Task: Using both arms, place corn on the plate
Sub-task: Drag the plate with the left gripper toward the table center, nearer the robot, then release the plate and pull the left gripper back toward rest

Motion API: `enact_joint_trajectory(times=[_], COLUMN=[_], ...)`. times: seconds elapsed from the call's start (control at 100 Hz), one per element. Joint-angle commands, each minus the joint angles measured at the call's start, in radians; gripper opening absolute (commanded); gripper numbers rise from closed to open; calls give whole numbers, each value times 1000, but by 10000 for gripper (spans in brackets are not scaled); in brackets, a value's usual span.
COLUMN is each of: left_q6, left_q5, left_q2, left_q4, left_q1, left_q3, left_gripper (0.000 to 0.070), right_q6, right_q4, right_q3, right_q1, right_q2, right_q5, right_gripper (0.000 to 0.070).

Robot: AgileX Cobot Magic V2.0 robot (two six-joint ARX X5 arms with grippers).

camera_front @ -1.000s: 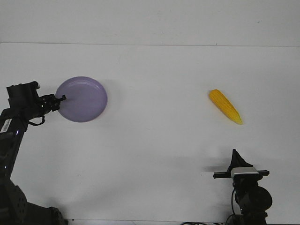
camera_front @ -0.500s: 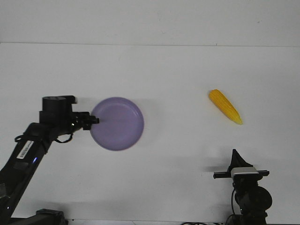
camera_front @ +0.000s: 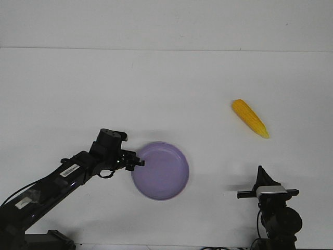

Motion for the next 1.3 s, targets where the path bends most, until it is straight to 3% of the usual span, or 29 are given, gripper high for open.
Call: enact_joint_trajectory(times=[0.0,0.33,0.38,0.45,0.5,0.68,0.76,0.81,1.05,1.29], left_q6=[-10,-6,-6,-6,-7,6,9,14,39,69], left_q5=[-20,-78,-85,-103,-117,-127,-127,-127,-136,-290], left_q2=[14,31,31,31,31,29,12,-15,-282,-613], left_q4=[14,0,-5,-9,-10,-5,14,29,62,9], left_q1=[-16,-33,-33,-33,-33,-33,-30,-24,19,45], left_q3=[11,11,11,11,11,14,15,16,16,-48], left_gripper=[7,23,97,303,397,447,554,582,582,579], right_q6=[-4,-4,-4,-4,-4,-4,-4,-4,-4,-4], right_q4=[10,10,10,10,10,10,10,10,10,10], right_q3=[-3,-3,-3,-3,-3,-3,-3,-3,-3,-3], right_q1=[0,0,0,0,0,0,0,0,0,0], right_q2=[0,0,0,0,0,0,0,0,0,0], right_q5=[0,0,0,0,0,0,0,0,0,0], right_gripper=[0,0,0,0,0,0,0,0,0,0])
